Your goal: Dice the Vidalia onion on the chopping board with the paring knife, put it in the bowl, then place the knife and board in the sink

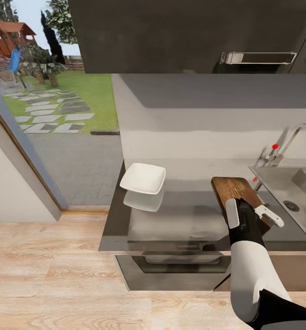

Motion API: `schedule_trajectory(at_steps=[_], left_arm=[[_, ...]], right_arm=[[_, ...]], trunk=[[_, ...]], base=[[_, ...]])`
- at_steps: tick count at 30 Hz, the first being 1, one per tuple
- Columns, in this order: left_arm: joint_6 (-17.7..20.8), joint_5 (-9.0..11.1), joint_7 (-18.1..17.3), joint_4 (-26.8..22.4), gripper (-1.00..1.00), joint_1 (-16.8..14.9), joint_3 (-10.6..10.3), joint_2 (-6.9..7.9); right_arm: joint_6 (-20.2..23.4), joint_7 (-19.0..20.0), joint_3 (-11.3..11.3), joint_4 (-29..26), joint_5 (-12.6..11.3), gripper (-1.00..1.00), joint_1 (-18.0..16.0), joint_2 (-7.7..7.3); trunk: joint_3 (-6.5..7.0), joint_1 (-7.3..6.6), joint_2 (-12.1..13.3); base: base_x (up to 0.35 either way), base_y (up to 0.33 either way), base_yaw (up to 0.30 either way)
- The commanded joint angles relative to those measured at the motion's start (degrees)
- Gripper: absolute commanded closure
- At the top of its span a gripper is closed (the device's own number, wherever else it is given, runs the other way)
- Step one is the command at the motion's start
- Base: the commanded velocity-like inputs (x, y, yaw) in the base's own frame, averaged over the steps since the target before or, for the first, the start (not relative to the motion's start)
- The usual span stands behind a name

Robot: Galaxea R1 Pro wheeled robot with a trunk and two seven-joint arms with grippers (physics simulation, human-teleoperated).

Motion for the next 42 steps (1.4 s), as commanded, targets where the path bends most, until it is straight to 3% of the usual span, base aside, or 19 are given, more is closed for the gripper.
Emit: schedule_trajectory(at_steps=[1,42], left_arm=[[-0.1,0.0,0.0,-0.1,-1.0,0.0,0.0,0.01],[-0.1,0.0,0.0,-0.1,-1.0,0.0,0.1,0.01]], right_arm=[[1.2,-0.2,-0.2,3.2,-0.1,1.0,0.0,0.01],[1.2,-0.6,-0.2,2.4,0.0,1.0,0.0,-0.02]], trunk=[[-0.07,0.02,0.0],[3.14,0.02,0.0]], base=[[0.0,0.0,0.0],[0.0,0.0,-0.048]])
